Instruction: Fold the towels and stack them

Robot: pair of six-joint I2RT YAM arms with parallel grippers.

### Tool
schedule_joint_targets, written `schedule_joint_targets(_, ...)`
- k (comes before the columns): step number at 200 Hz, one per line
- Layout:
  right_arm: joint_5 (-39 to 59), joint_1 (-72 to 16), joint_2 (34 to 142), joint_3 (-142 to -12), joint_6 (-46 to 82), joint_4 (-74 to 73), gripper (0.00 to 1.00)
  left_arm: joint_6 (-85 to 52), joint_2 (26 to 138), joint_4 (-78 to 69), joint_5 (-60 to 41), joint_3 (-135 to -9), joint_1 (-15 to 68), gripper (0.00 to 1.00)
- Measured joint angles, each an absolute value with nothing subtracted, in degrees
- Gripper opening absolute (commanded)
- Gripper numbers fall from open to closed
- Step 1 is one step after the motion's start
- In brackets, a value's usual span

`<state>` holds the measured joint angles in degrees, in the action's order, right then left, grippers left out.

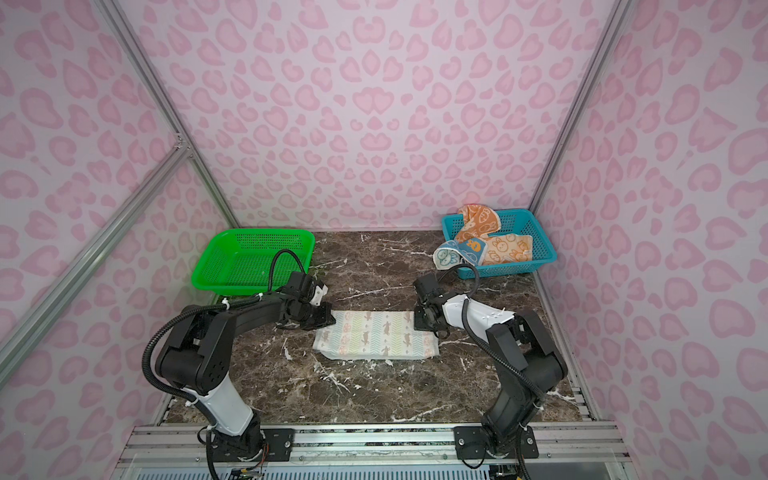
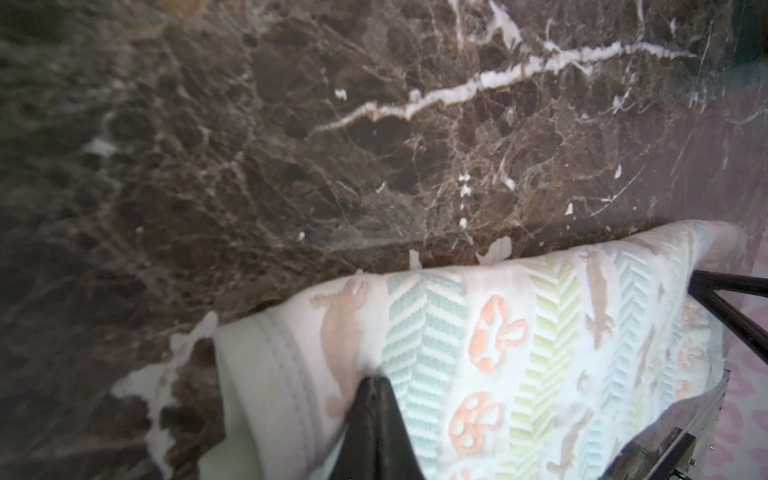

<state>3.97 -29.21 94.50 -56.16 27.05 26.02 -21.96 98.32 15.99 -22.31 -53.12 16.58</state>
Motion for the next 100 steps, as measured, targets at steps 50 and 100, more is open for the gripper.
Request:
schedule_joint_targets(50, 0.8, -39.9, 88.8, -59.0, 13.3, 23.9, 0.71, -21.4, 86.0, 17.5, -21.4, -54.6, 16.5, 0.49)
schedule_joint_targets(100, -1.5, -50.7, 89.8, -59.8, 0.1, 21.3, 0.88, -23.1, 73.2, 18.5, -14.8, -51.7, 15.9, 0.97)
